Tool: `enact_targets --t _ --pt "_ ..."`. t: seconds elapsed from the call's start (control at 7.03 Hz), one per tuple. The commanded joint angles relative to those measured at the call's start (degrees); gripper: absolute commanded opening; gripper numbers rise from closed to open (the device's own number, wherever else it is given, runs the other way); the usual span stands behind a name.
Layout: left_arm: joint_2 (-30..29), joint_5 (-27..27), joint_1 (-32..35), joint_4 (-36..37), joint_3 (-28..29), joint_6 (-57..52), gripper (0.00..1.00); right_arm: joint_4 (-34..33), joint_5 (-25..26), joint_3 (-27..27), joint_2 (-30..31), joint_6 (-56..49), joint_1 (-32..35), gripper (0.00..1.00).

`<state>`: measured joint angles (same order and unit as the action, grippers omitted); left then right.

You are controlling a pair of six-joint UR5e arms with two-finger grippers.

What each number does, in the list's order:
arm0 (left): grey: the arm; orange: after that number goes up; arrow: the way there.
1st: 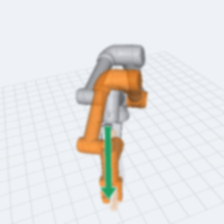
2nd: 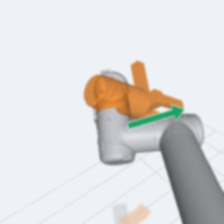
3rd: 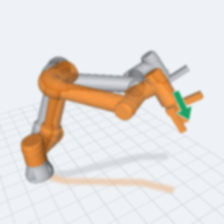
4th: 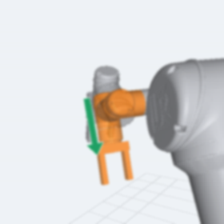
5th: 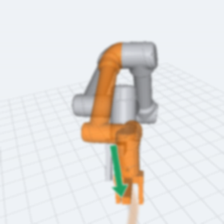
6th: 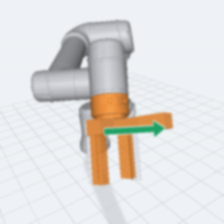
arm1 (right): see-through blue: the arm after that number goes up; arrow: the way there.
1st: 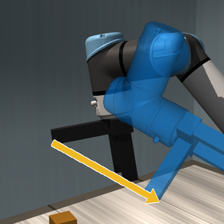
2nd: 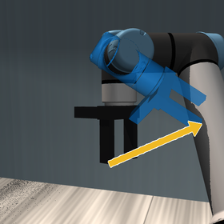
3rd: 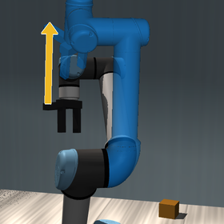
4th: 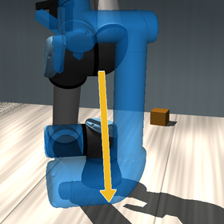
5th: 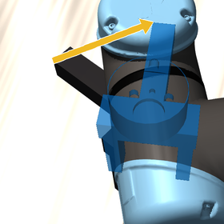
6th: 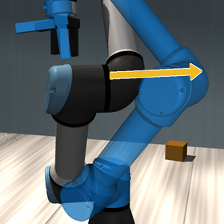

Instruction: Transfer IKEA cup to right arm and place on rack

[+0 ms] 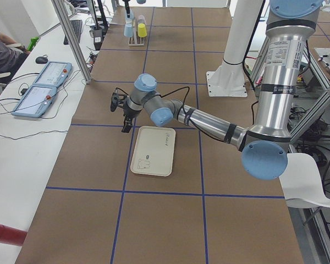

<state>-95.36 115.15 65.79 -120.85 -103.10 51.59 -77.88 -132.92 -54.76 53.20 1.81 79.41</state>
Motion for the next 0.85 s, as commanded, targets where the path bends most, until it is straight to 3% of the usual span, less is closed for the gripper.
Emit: enact_targets --t 0.0,0.71 --pt "0.0 0.1 0.0 0.0 0.0 0.0 1.00 0.1 0.0 0.3 0.0 0.1 0.0 0.99" --pt "2.4 2.8 0.9 0.5 -0.3 -4.8 1.00 0.1 -0.8 -1.2 -0.6 0.5 2.0 0.99"
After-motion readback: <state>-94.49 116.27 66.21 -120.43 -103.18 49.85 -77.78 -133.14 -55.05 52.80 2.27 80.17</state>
